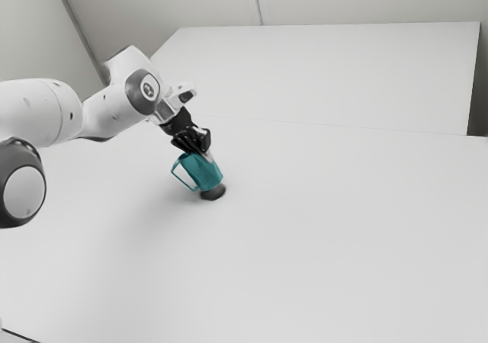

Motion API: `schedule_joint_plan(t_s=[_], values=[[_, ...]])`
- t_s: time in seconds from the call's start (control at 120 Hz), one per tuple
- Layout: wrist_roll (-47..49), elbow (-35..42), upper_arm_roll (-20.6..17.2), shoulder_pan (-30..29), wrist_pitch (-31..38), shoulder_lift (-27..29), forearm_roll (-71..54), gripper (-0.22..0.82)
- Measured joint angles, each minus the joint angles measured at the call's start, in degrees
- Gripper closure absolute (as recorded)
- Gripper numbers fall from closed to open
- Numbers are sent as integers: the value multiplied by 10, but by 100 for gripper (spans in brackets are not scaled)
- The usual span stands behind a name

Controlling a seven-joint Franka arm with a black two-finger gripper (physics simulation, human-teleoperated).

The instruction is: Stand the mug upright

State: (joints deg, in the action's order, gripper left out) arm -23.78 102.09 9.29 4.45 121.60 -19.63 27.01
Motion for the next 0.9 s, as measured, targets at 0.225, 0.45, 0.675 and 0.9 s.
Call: schedule_joint_plan(t_s=[0.225, 0.45, 0.675, 0.9], values=[[36, -16, 0, 36, 22, -3, -120, 79], [68, -26, 0, 52, 42, -15, -209, 79], [97, -30, -1, 70, 61, -38, -260, 79], [121, -33, -1, 78, 70, -55, -284, 79]])
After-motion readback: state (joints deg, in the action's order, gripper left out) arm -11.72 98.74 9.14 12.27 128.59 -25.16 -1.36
